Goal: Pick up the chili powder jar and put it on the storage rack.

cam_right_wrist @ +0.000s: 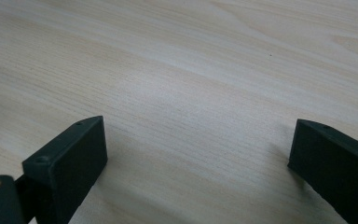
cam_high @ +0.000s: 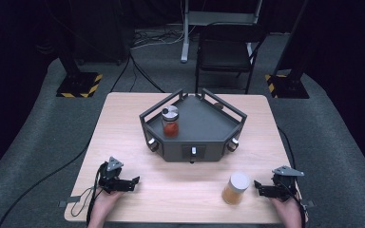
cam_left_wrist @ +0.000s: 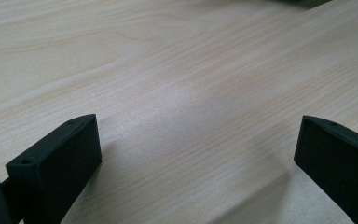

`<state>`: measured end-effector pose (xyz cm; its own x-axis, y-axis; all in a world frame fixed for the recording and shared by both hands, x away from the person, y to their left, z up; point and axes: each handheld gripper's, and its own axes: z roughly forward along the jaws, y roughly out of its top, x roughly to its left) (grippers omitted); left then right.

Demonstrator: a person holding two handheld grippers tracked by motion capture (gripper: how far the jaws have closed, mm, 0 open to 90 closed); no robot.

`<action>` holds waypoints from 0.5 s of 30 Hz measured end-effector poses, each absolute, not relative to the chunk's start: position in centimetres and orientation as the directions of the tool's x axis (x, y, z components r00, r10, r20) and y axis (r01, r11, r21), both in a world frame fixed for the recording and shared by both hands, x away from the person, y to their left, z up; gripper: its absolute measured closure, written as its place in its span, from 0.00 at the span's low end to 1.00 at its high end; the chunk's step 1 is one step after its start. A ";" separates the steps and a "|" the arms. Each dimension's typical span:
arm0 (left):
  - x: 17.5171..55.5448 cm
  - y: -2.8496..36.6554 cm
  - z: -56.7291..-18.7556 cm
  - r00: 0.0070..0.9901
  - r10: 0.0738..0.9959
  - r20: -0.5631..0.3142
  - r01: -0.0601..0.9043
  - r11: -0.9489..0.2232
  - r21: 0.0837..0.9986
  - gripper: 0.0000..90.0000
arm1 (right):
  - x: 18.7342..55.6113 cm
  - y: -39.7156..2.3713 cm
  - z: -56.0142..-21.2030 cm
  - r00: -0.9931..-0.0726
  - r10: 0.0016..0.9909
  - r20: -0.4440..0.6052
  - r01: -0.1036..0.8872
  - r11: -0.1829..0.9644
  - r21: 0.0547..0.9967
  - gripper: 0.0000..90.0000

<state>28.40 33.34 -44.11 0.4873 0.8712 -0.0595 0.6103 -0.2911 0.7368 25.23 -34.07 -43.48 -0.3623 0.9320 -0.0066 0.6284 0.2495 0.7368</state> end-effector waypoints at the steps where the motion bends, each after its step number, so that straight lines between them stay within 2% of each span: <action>1: 28.4 33.2 -44.1 0.487 0.872 -0.054 0.609 -0.295 0.736 0.01 | 25.2 -34.1 -43.5 -0.362 0.932 -0.007 0.628 0.249 0.737 0.03; 3: 28.3 32.2 -44.0 0.484 0.875 -0.002 0.604 -0.332 0.725 0.01 | 25.2 -34.0 -43.5 -0.356 0.934 -0.007 0.630 0.245 0.737 0.03; 15: 28.3 32.1 -44.0 0.485 0.874 -0.004 0.604 -0.332 0.725 0.00 | 25.2 -34.0 -43.5 -0.362 0.932 -0.006 0.629 0.249 0.736 0.03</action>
